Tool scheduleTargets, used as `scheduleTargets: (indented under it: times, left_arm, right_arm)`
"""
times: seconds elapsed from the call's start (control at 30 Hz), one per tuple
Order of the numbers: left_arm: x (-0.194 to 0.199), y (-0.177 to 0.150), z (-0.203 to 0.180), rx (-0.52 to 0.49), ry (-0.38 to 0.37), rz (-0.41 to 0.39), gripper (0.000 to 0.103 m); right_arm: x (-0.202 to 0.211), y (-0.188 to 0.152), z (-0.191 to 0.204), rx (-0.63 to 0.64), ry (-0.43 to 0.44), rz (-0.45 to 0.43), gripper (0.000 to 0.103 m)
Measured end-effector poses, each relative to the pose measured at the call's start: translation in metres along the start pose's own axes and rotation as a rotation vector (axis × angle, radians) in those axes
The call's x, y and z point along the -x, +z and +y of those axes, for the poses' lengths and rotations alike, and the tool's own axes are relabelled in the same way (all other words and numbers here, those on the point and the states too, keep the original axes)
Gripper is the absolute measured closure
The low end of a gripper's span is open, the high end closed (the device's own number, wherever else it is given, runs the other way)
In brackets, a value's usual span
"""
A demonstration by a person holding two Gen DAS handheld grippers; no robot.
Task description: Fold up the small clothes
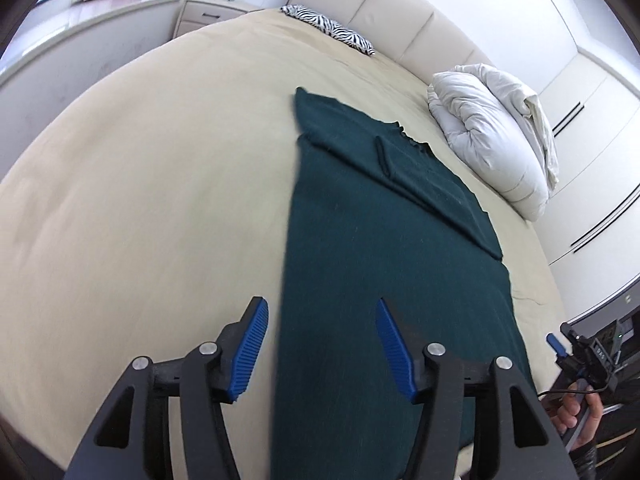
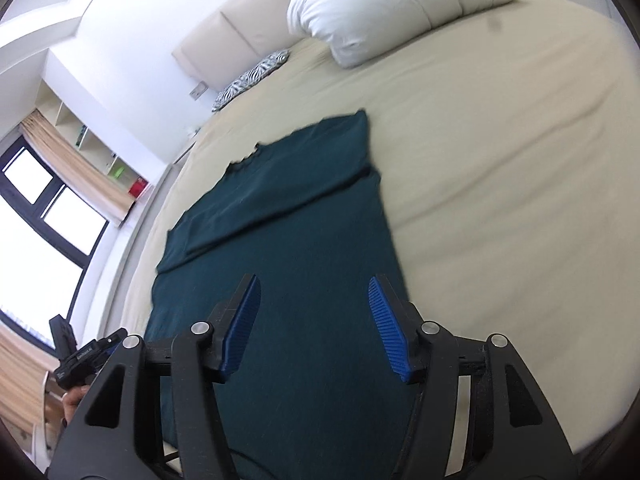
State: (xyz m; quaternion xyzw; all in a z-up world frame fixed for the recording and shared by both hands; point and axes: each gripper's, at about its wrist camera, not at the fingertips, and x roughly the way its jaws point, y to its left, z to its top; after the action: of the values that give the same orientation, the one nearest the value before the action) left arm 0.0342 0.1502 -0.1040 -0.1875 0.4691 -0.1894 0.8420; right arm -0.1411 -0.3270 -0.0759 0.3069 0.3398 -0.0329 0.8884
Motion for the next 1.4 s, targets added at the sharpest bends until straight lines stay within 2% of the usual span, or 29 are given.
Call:
scheduleTargets:
  times: [0.17,0.33,0.43,0.57,0.73,0.87,1.1,1.2,1.27,1.33,1.4]
  left_arm:
    - [0.01,-0.036,0.02,0.042,-0.023,0.082,0.044]
    - [0.011,-0.053,0.026,0.074,-0.078,0.137,0.044]
    - [0.006,-0.057,0.024,0.084,-0.138,0.178,0.045]
    - [-0.001,-0.064,0.022,0.089,-0.174,0.232,0.046]
    - [0.002,-0.07,0.035,0.18,-0.256,0.264,0.047]
    - [0.001,-0.074,0.045,0.244,-0.289,0.269,0.057]
    - [0.0,-0.071,0.043,0.26,-0.291,0.27,0.06]
    - [0.001,-0.072,0.042,0.247,-0.275,0.272,0.068]
    - [0.0,-0.073,0.042,0.239,-0.256,0.277,0.087]
    - [-0.001,-0.075,0.042,0.235,-0.244,0.281,0.095]
    - [-0.002,-0.075,0.041,0.23,-0.242,0.282,0.095]
  right_arm:
    - [0.031,-0.038,-0.011,-0.089,0.072,0.029,0.047]
    - [0.05,-0.064,-0.036,-0.158,0.055,0.087,0.047]
    - [0.062,-0.072,-0.053,-0.225,0.078,0.104,0.047]
    - [0.069,-0.08,-0.068,-0.284,0.108,0.137,0.047]
    - [0.056,-0.081,-0.077,-0.31,0.119,0.206,0.047]
    - [0.052,-0.085,-0.083,-0.337,0.132,0.233,0.047]
    - [0.056,-0.089,-0.094,-0.371,0.123,0.257,0.048]
    - [0.061,-0.088,-0.101,-0.398,0.108,0.256,0.048]
    - [0.06,-0.089,-0.102,-0.393,0.097,0.276,0.049]
    - [0.056,-0.089,-0.102,-0.379,0.085,0.314,0.049]
    - [0.05,-0.09,-0.101,-0.371,0.092,0.352,0.049]
